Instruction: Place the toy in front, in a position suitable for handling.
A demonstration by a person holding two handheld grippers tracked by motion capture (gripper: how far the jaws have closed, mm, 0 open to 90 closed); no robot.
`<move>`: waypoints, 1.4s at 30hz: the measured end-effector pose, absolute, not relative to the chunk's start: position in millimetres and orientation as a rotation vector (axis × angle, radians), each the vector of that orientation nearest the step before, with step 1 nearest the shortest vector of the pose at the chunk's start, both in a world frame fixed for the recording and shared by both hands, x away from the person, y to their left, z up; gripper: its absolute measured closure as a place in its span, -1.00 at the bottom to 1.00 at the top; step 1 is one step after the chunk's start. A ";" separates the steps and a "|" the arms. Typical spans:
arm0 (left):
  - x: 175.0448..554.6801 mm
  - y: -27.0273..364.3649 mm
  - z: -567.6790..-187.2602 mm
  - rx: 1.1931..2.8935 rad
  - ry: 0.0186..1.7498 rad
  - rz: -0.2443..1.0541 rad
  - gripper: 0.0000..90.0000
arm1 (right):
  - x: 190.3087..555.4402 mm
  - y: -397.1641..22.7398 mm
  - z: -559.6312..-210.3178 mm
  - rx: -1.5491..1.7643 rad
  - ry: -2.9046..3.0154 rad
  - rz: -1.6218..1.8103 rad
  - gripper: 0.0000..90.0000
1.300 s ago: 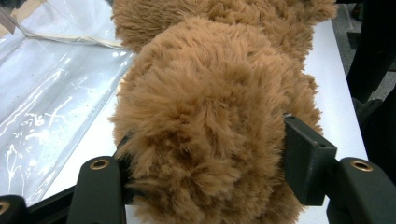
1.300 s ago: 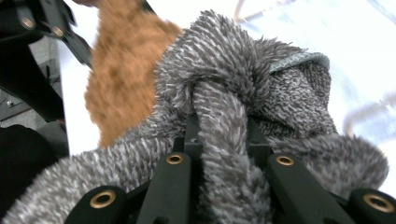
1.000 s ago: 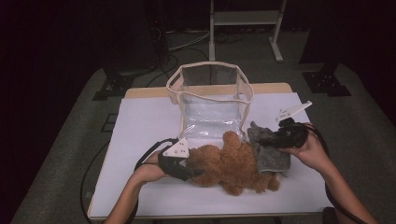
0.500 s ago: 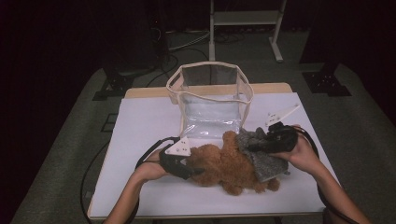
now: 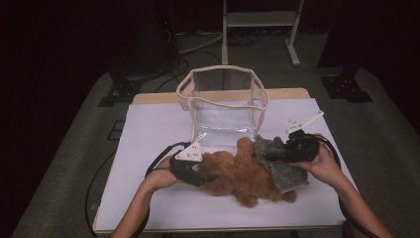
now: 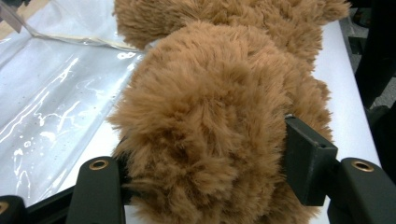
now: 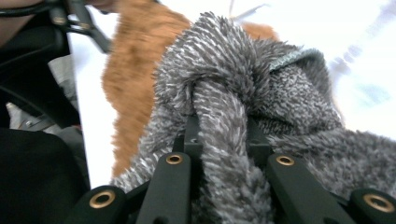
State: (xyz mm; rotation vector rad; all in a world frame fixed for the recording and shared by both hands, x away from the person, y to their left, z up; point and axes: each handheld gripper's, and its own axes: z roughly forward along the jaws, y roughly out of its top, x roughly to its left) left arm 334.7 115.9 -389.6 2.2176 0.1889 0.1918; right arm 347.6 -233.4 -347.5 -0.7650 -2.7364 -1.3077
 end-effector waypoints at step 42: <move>343.3 124.7 -437.2 2.103 0.306 0.064 -0.92 | 352.1 -203.0 -368.1 -0.704 -2.809 -1.206 0.73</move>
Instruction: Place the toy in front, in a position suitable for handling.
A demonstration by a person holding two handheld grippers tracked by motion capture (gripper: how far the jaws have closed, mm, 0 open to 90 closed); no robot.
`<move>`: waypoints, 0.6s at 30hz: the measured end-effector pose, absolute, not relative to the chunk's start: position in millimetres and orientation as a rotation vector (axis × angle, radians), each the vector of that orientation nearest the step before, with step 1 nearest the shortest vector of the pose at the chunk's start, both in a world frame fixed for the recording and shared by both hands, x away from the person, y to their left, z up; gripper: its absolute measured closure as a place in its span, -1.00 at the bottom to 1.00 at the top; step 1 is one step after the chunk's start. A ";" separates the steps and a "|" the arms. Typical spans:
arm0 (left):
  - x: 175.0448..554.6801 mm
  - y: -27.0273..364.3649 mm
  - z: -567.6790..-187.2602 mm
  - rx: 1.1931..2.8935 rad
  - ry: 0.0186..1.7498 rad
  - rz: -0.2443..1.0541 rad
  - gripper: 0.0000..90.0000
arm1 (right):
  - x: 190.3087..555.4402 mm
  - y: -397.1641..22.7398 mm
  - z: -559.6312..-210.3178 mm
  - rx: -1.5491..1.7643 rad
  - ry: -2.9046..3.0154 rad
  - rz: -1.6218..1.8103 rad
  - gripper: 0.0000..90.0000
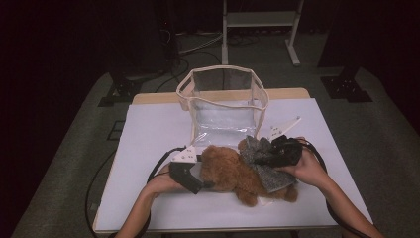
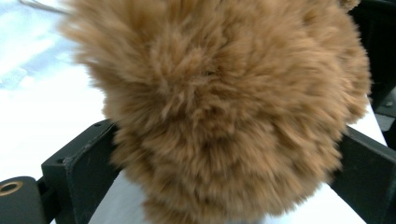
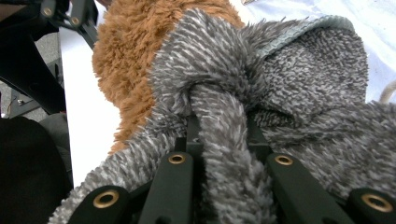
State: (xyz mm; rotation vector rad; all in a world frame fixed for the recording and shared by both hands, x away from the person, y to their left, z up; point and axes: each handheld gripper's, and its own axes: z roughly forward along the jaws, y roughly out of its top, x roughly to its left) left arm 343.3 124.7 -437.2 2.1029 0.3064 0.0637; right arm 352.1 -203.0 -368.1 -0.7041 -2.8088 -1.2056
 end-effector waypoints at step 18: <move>332.9 130.2 -340.6 2.069 0.141 0.305 -0.19 | 359.8 -178.4 -334.1 -0.611 -2.641 -1.487 0.74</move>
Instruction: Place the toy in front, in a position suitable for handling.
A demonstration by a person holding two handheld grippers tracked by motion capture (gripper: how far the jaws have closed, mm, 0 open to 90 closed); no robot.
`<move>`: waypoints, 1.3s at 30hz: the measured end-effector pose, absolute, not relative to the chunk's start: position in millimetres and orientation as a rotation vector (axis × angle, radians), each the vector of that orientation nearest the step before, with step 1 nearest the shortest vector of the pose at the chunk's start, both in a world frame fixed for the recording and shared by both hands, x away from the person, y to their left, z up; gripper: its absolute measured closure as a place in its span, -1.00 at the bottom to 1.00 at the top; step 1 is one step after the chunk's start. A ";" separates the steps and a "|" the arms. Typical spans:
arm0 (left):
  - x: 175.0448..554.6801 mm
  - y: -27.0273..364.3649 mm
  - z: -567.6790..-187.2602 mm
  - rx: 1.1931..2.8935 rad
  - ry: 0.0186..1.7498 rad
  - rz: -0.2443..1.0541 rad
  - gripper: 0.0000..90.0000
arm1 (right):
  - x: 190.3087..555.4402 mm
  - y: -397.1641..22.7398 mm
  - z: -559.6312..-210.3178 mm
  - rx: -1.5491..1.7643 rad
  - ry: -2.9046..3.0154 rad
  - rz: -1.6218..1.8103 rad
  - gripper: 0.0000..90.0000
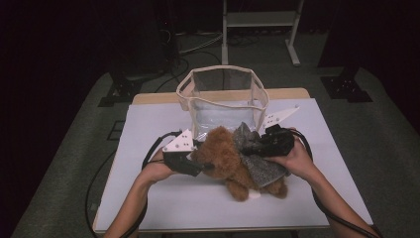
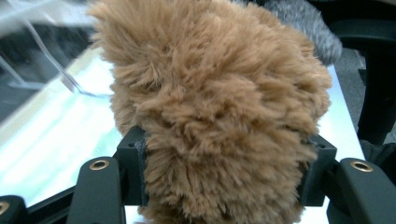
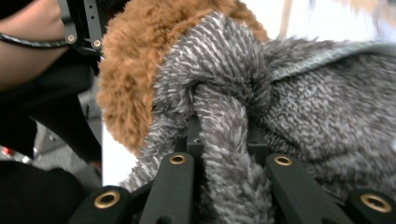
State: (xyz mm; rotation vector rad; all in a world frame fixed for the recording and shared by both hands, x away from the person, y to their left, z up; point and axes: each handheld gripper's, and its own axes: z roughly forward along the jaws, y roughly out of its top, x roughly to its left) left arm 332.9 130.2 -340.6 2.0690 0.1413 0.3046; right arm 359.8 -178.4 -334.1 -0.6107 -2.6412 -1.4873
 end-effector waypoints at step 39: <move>338.2 59.0 -277.4 2.147 -0.067 0.382 -0.56 | 354.6 -167.4 -227.5 -0.450 -2.988 -1.287 0.74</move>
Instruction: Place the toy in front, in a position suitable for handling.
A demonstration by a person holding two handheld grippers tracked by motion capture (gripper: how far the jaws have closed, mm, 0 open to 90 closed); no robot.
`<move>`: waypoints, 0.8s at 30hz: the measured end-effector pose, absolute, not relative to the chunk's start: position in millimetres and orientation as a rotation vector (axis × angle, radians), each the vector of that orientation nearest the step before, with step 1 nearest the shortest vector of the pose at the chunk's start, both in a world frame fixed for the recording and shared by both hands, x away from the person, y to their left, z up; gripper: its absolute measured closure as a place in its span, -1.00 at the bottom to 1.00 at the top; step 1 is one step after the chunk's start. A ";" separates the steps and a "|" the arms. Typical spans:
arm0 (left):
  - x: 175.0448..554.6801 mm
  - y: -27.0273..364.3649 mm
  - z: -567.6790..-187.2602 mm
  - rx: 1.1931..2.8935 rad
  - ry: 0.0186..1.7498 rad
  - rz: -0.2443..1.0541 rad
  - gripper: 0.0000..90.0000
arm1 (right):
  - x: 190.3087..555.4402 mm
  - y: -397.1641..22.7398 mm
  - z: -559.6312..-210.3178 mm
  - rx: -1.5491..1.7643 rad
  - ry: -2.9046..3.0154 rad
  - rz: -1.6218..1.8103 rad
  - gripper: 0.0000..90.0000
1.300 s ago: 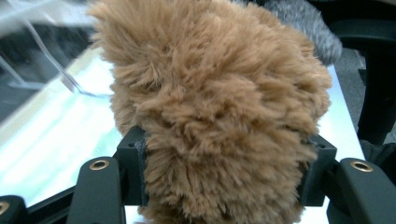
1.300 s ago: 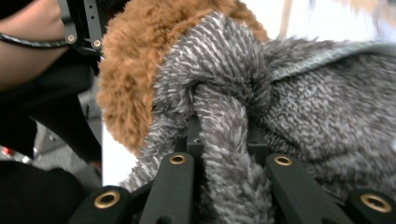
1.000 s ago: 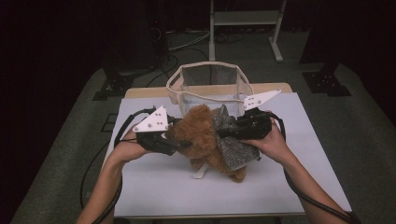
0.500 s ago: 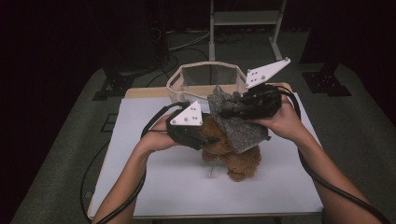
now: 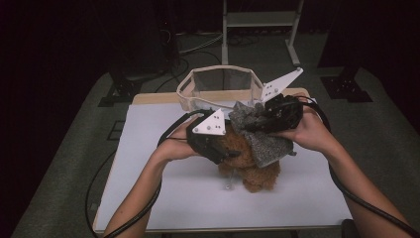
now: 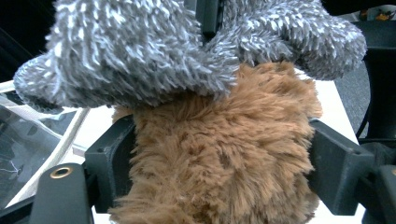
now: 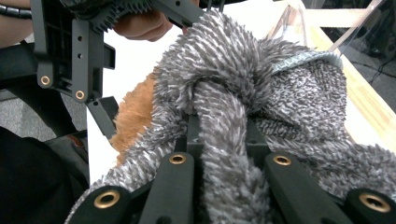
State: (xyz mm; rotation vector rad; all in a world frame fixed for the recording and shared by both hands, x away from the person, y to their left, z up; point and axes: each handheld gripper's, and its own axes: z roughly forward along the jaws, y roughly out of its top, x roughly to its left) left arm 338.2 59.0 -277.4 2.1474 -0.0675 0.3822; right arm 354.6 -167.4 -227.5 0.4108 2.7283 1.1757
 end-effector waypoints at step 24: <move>350.5 63.6 -313.2 2.049 0.097 0.257 -0.64 | 355.3 -189.9 -234.4 0.477 2.712 1.214 0.74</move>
